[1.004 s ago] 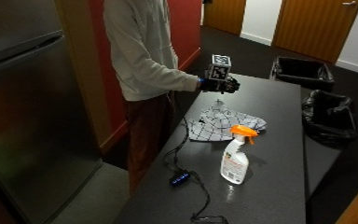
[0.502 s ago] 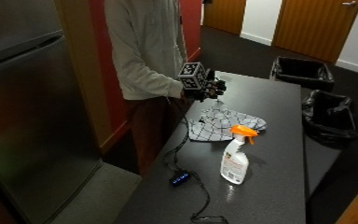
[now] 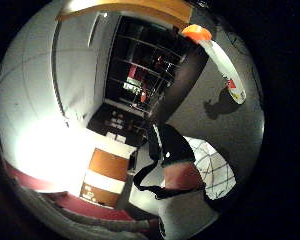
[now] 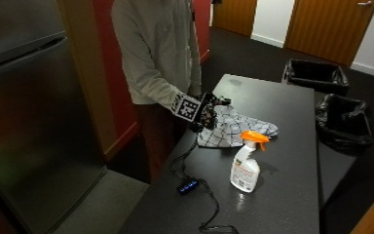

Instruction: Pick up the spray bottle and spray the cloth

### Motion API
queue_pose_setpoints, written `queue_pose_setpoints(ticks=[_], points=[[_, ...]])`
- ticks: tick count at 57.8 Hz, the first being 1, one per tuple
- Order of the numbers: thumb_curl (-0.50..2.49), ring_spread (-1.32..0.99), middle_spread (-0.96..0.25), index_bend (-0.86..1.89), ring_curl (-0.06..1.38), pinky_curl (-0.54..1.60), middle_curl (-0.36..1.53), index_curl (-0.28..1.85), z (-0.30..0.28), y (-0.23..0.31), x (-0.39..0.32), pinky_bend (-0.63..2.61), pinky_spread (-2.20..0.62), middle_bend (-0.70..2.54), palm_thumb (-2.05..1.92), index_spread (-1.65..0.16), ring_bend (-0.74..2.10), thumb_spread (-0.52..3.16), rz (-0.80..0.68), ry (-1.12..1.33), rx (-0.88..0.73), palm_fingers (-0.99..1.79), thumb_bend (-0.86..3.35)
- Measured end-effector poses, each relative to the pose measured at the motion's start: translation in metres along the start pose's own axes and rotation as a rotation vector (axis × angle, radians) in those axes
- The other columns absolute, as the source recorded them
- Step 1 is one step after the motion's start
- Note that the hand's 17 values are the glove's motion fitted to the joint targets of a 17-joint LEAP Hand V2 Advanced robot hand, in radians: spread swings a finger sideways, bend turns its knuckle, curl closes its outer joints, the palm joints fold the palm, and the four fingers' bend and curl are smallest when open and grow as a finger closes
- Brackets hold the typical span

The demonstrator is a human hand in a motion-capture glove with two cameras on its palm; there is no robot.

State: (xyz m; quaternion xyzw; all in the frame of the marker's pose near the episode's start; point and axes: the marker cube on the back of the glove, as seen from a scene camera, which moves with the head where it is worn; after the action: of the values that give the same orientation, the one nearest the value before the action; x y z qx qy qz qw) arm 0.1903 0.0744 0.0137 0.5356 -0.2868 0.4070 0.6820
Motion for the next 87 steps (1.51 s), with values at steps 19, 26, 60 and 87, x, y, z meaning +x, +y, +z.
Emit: queue_pose_setpoints(ticks=[19, 26, 60, 87], points=[[0.38, -0.07, -0.01, 0.12, 0.29, 0.36, 0.32, 0.21, 0.049, -0.039, 0.043, 0.45, 0.1, 0.2, 0.64, -0.31, 0.37, 1.01, 0.221, -0.134, -0.034, 0.01, -0.03], [0.38, -0.07, -0.01, 0.12, 0.29, 0.36, 0.33, 0.21, 0.069, -0.059, 0.054, 0.45, 0.1, 0.2, 0.63, -0.31, 0.38, 1.0, 0.266, -0.17, -0.028, 0.02, -0.03], [0.37, -0.08, -0.03, 0.13, 0.3, 0.33, 0.37, 0.22, 0.134, -0.127, 0.072, 0.37, 0.07, 0.32, 0.62, -0.28, 0.45, 0.94, 0.375, -0.182, -0.034, 0.24, -0.03], [0.55, -0.16, -0.13, 0.25, 0.39, 0.35, 0.45, 0.4, 0.162, -0.174, 0.054, 0.24, -0.12, 0.45, 0.95, -0.22, 0.55, 0.57, 0.248, -0.133, -0.28, 1.38, 0.0]])
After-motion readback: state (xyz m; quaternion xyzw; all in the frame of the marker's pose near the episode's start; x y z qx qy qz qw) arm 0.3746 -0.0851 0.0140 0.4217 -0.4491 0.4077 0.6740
